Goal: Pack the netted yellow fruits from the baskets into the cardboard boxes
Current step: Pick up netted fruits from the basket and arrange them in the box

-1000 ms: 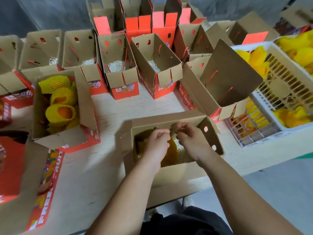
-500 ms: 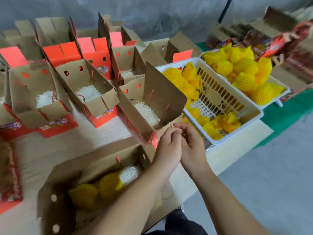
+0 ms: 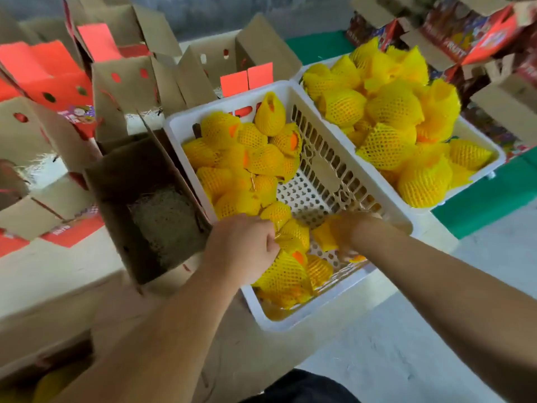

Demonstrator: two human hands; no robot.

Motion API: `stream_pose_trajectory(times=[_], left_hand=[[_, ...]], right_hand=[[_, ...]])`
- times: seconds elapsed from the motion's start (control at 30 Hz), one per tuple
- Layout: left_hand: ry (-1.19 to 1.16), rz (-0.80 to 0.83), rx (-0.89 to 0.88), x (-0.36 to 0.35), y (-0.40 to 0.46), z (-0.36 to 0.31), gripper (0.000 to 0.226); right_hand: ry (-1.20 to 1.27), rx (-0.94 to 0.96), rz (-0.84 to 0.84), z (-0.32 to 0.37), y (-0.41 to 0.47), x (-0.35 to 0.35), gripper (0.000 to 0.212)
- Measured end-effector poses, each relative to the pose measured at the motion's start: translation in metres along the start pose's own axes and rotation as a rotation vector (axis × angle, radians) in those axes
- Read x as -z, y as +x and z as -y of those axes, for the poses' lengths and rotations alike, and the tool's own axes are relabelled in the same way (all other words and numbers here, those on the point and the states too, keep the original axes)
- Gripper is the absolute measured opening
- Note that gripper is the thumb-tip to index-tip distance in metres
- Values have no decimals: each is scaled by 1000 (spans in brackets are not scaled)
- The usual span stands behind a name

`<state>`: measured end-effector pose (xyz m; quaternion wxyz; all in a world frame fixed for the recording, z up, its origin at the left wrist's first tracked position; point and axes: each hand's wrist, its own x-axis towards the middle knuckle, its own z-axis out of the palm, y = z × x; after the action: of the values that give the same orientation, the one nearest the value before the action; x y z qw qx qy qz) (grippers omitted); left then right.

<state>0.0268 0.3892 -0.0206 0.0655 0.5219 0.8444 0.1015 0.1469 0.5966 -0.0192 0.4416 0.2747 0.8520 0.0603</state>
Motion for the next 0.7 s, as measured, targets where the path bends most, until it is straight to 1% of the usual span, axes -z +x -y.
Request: stream_pose_trajectory(times=[0.03,0.1,0.17,0.2,0.23,0.3,0.33,0.37,0.4,0.43,0.47,0.5,0.53,0.57,0.63,0.7], left_hand=[[54,25,16,-1,3,0,28],[73,20,93,-2,11,1,29],[121,23,136,-2,13,-1,29],[179,48,144,-3,13,-3,29],[231,80,148,-4,13,-5,30],[264,105,160,-4,15,-7,34],[244,93,164,-4,16,-6,38],[211,82,164,-4,18,-5,46],[178,79,159,-4,18,-4,58],[154,86,154,-4,19,-4,73],[137,93,159,-3,19,-5,88],[120,100,172,-2,18,-5,99],[112,95,190,-1,18,-6,103],[117,79,209,-1,18,-7,99],[193,84,245,-3,18,-8,82],[274,122,253,-6,19,-8,72]], right_hand=[[-49,-13,26,-1,4,-7,78],[-168,-1,69,1,13,-16,85],[-296,48,61,5,19,-14,83],[-321,75,54,5,19,-8,81],[-293,96,55,0,18,-1,82],[-104,141,81,-17,15,19,100],[19,178,96,-28,15,31,108],[147,234,99,-37,15,42,112],[299,302,98,-43,14,52,112],[478,377,102,-44,14,60,108],[674,463,122,-40,18,63,100],[876,555,169,-32,25,64,87],[1063,631,240,-20,30,62,74],[1213,679,311,-8,36,59,64],[1396,706,396,16,47,47,58],[1413,693,403,32,56,37,57]])
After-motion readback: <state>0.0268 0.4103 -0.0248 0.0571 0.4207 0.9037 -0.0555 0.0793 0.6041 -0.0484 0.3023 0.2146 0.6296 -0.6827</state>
